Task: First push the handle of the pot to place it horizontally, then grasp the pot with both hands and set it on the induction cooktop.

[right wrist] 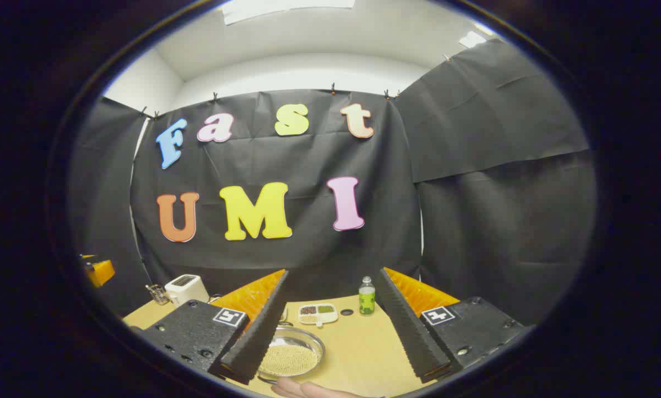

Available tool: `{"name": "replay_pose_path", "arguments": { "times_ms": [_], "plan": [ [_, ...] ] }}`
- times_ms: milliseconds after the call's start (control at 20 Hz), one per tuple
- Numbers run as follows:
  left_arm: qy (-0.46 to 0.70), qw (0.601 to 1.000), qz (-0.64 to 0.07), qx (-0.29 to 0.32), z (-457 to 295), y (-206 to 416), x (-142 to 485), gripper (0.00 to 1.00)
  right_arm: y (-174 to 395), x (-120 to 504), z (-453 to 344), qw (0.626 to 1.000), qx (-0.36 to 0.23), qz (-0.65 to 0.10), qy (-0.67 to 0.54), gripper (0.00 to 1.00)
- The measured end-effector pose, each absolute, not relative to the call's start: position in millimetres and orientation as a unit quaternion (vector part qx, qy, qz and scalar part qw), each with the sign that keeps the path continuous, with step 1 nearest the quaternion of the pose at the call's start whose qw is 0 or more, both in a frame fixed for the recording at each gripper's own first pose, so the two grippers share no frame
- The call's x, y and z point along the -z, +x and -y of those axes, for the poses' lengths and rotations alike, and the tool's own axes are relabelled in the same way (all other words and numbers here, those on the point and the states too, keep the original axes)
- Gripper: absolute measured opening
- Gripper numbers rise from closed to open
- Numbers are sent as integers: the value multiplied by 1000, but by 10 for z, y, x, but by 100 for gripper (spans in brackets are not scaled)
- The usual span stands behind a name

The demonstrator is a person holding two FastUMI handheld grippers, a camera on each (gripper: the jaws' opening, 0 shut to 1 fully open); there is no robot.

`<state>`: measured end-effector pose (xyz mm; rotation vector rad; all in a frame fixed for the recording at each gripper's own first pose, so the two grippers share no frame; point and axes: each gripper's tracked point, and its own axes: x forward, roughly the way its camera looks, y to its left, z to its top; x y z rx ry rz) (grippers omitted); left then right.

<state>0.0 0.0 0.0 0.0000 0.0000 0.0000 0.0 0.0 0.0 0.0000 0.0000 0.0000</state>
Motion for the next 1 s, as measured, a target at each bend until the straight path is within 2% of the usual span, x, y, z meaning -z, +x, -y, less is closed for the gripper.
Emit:
{"name": "replay_pose_path", "arguments": {
  "times_ms": [50, 100, 400, 450, 500, 550, 650, 1000],
  "plan": [
    [-1, 1000, 2, -1, -67, -16, -31, 95, -21, -17, -17, 1000, -3, -1, -3, 100],
    [-1, 1000, 4, 0, -113, -44, -60, 95, -35, -38, -13, 1000, -3, 1, -5, 96],
    [8, 1000, 8, 2, -231, -128, -116, 95, -91, -84, 6, 1000, 3, 2, -25, 96],
    [6, 1000, 9, 6, -198, -156, -123, 95, -106, -73, 4, 1000, 2, -1, -25, 100],
    [4, 1000, 10, 10, -176, -169, -118, 94, -108, -66, 4, 1000, 1, -2, -25, 96],
    [3, 1000, 9, 12, -171, -164, -112, 94, -110, -62, 7, 1000, 1, -3, -25, 100],
    [5, 1000, 10, 12, -165, -161, -108, 94, -102, -41, 41, 1000, 3, -5, -23, 96],
    [7, 1000, 2, 16, -125, -124, 13, 94, -52, 101, -23, 999, -5, -26, -22, 96]
  ]
}}
